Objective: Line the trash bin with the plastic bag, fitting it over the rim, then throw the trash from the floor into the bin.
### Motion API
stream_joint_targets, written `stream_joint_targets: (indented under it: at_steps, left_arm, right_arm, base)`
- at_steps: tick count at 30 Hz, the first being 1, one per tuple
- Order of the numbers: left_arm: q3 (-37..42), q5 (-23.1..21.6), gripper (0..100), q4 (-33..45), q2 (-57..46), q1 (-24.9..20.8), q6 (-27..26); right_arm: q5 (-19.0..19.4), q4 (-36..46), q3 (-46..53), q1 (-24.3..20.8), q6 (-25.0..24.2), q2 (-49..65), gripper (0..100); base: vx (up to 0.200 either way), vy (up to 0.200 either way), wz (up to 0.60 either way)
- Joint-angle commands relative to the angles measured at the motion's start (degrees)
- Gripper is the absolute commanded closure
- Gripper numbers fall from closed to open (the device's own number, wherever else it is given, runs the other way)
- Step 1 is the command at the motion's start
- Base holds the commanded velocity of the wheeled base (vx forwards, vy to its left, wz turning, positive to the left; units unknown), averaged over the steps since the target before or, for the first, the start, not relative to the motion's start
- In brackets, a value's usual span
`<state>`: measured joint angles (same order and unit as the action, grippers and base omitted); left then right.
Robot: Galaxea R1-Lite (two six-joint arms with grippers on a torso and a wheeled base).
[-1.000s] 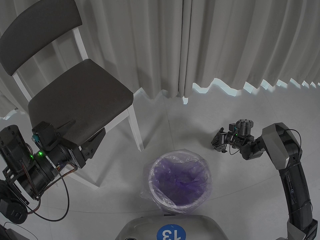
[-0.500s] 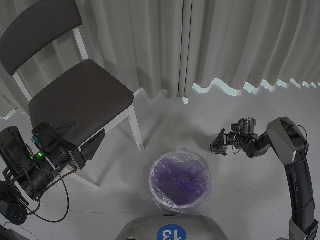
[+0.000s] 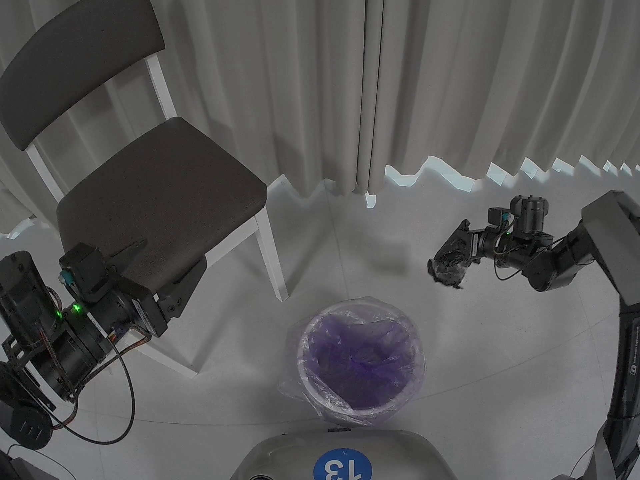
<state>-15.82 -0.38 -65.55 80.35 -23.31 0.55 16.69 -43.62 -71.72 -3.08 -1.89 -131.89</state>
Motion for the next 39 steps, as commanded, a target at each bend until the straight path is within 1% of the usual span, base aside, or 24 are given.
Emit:
stream_joint_targets:
  at_steps: [1, 9, 10, 15, 19, 20, 21, 23, 25, 28, 32, 34, 37, 39]
  left_arm:
    - [0.0, -0.06, 0, -0.02, -0.46, 0.02, -0.11]
    - [0.44, -0.06, 0, -0.02, -1.25, 0.11, -0.02]
    - [0.53, -0.06, 0, -0.02, -1.25, 0.11, -0.02]
    - [1.41, -0.15, 0, -0.02, -1.95, -0.25, -0.2]
    - [1.94, -0.15, 0, -0.02, -1.95, -0.51, -0.11]
    - [1.94, -0.15, 0, -0.02, -1.95, -0.51, -0.11]
    - [2.46, -0.15, 0, -0.02, -1.95, -0.69, 0.07]
    - [3.17, -0.15, 0, -0.11, -1.95, -1.04, 0.15]
    - [3.34, -0.15, 0, -0.11, -1.95, -1.13, 0.24]
    - [3.26, -0.15, 0, -0.46, -1.95, -1.13, 0.42]
    - [4.75, -0.15, 0, -2.3, -1.86, -1.04, 0.59]
    - [6.24, -0.15, 0, -2.83, -1.6, -0.77, 2.09]
    - [7.74, -0.15, 0, -4.15, -1.77, -0.77, 4.9]
    - [8.44, -0.06, 0, -4.94, -2.04, -0.95, 5.16]
  right_arm:
    - [0.19, -4.72, 7.82, -0.96, -0.84, 12.18, 100]
    - [0.1, -10.52, 16.08, -6.58, -0.92, 20.53, 100]
    - [0.1, -10.79, 16.35, -6.76, -0.92, 20.8, 100]
    - [-0.25, -14.83, 21.44, -11.51, -1.27, 24.75, 100]
    - [-1.04, -17.29, 24.87, -15.9, -4.0, 27.04, 100]
    - [-1.13, -17.47, 25.14, -16.34, -4.09, 27.12, 100]
    - [-1.48, -18.26, 26.89, -18.27, -4.35, 27.92, 100]
    - [-2.1, -19.22, 29.18, -20.56, -4.35, 28.53, 100]
    - [-2.89, -20.54, 33.05, -23.99, -4.26, 29.32, 100]
    - [-3.33, -22.56, 37.62, -27.68, -3.91, 29.5, 100]
    - [-4.47, -25.2, 41.31, -31.98, -4.0, 28.88, 100]
    - [-4.91, -25.38, 43.15, -35.15, -4.26, 28.0, 100]
    - [-5.0, -26.61, 43.77, -36.82, -4.35, 25.89, 100]
    - [-5.0, -27.75, 44.21, -36.99, -4.35, 25.63, 100]
  base:
    - [0.0, 0.0, 0.0]
    - [0.0, 0.0, 0.0]
    - [0.0, 0.0, 0.0]
    - [0.0, 0.0, 0.0]
    - [0.0, 0.0, 0.0]
    - [0.0, 0.0, 0.0]
    - [0.0, 0.0, 0.0]
    - [0.0, 0.0, 0.0]
    - [0.0, 0.0, 0.0]
    - [0.0, 0.0, 0.0]
    - [0.0, 0.0, 0.0]
    - [0.0, 0.0, 0.0]
    - [0.0, 0.0, 0.0]
    - [0.0, 0.0, 0.0]
